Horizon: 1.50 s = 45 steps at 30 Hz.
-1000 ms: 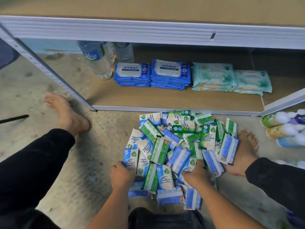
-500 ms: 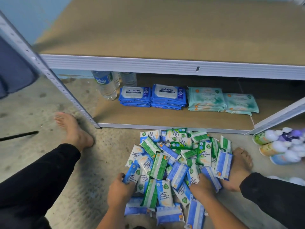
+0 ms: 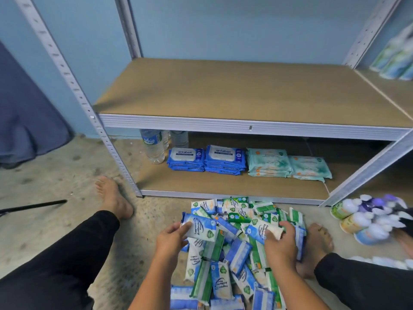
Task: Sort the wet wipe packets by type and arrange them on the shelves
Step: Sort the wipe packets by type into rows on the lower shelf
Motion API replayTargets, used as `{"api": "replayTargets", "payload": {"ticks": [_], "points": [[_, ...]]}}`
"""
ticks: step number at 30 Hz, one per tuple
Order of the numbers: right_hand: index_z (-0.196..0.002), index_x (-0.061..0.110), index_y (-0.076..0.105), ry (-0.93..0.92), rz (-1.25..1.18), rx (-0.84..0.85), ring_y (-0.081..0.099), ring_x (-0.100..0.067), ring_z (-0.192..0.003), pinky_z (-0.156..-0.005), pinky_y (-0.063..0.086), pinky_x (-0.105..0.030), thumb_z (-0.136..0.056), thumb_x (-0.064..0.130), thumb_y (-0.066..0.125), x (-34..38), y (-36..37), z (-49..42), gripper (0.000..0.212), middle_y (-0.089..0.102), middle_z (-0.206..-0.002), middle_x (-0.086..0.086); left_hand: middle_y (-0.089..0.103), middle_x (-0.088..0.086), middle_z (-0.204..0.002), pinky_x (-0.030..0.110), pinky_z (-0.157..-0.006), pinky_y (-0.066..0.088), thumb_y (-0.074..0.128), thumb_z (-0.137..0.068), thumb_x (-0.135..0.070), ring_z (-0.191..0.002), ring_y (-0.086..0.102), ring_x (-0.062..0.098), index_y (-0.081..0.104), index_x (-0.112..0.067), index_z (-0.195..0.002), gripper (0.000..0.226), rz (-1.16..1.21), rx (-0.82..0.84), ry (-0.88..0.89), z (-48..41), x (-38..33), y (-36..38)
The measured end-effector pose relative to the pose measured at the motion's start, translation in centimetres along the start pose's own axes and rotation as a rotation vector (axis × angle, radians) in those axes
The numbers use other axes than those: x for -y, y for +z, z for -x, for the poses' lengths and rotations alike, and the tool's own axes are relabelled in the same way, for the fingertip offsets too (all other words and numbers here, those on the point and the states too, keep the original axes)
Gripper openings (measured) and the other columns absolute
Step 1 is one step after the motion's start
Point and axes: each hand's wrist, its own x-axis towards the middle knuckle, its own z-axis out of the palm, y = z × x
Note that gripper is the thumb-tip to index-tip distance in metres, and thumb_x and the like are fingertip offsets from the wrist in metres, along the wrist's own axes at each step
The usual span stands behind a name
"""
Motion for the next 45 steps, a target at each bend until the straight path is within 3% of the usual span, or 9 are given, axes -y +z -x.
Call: {"api": "replayTargets", "payload": {"ticks": [5, 10, 15, 21, 25, 31, 38, 42, 45], "points": [[-0.136, 0.023, 0.054, -0.066, -0.117, -0.001, 0.061, -0.033, -0.106, -0.088, 0.050, -0.039, -0.094, 0.019, 0.069, 1.6, -0.6, 0.2, 0.044, 0.060, -0.130, -0.017, 0.076, 0.008, -0.097, 0.037, -0.079, 0.050, 0.065, -0.096, -0.029, -0.088, 0.068, 0.021, 0.065, -0.009, -0.119, 0.031, 0.267, 0.185, -0.079, 1.6, -1.5, 1.8], [-0.137, 0.014, 0.055, -0.033, -0.174, 0.008, 0.057, -0.032, -0.111, -0.088, 0.045, -0.037, -0.096, 0.019, 0.066, 1.5, -1.0, 0.6, 0.043, 0.059, -0.132, -0.019, 0.072, 0.018, -0.114, 0.050, -0.071, 0.060, 0.049, -0.101, -0.050, -0.101, 0.071, 0.035, 0.057, -0.006, -0.129, 0.053, 0.392, 0.245, -0.189, 2.1, -1.5, 3.4], [-0.140, 0.015, 0.058, 0.113, -0.292, 0.036, 0.065, -0.027, -0.084, -0.075, 0.059, -0.044, -0.098, 0.022, 0.064, 1.3, -0.6, 0.5, 0.042, 0.067, -0.113, -0.011, 0.060, 0.031, -0.131, 0.065, -0.103, 0.045, 0.075, -0.084, -0.008, -0.122, 0.058, 0.049, 0.049, 0.005, -0.138, 0.061, 0.269, 0.494, -0.245, 3.0, -1.3, 3.8], [-0.145, 0.018, 0.052, 0.229, -0.419, 0.123, 0.071, -0.024, -0.077, -0.077, 0.059, -0.038, -0.090, 0.001, 0.072, 1.9, -0.1, -0.1, 0.061, 0.051, -0.146, -0.016, 0.075, 0.017, -0.106, 0.041, -0.073, 0.062, 0.067, -0.093, -0.010, -0.090, 0.074, 0.031, 0.059, 0.003, -0.128, 0.038, 0.141, 0.417, -0.183, 3.1, -1.6, 4.4], [-0.145, 0.012, 0.051, 0.238, -0.506, 0.143, 0.069, -0.020, -0.082, -0.076, 0.058, -0.032, -0.089, -0.002, 0.072, 2.9, 0.6, -0.3, 0.061, 0.053, -0.144, -0.019, 0.076, 0.013, -0.106, 0.052, -0.087, 0.058, 0.067, -0.094, -0.037, -0.093, 0.073, 0.031, 0.062, -0.023, -0.121, 0.031, -0.162, 0.391, -0.132, 1.9, -1.7, 3.7], [-0.140, 0.007, 0.055, 0.223, -0.530, 0.154, 0.069, -0.022, -0.085, -0.079, 0.059, -0.036, -0.088, -0.005, 0.071, 4.1, 2.4, -1.2, 0.056, 0.060, -0.129, -0.014, 0.064, 0.030, -0.117, 0.045, -0.071, 0.042, 0.056, -0.061, 0.003, -0.097, 0.060, 0.040, 0.063, -0.020, -0.120, 0.063, -0.373, 0.638, -0.091, -0.4, -2.9, 2.7], [-0.135, 0.006, 0.060, 0.190, -0.496, 0.171, 0.069, -0.018, -0.082, -0.071, 0.061, -0.032, -0.086, -0.004, 0.074, 5.5, 6.2, -3.8, 0.052, 0.065, -0.098, 0.003, 0.075, 0.008, -0.110, 0.043, -0.081, 0.060, 0.071, -0.073, -0.007, -0.095, 0.072, 0.028, 0.070, -0.035, -0.121, 0.055, -0.545, 0.507, 0.058, -5.1, -6.9, 2.4], [-0.133, 0.005, 0.061, 0.181, -0.485, 0.168, 0.070, -0.019, -0.082, -0.060, 0.061, -0.024, -0.086, -0.005, 0.074, 6.3, 9.4, -6.3, 0.050, 0.068, -0.099, -0.002, 0.070, 0.016, -0.101, 0.036, -0.060, 0.061, 0.078, -0.086, -0.008, -0.077, 0.070, 0.022, 0.067, -0.011, -0.111, 0.028, -0.375, 0.254, 0.104, -9.2, -8.8, 2.6], [-0.128, 0.002, 0.064, 0.244, -0.507, 0.157, 0.073, -0.026, -0.087, -0.061, 0.061, -0.026, -0.084, -0.005, 0.075, 7.2, 12.2, -8.7, 0.046, 0.071, -0.108, -0.013, 0.072, 0.006, -0.092, 0.036, -0.064, 0.062, 0.079, -0.086, -0.017, -0.076, 0.070, 0.020, 0.067, -0.009, -0.096, 0.018, -0.338, 0.120, 0.155, -13.3, -10.0, 2.9]]}}
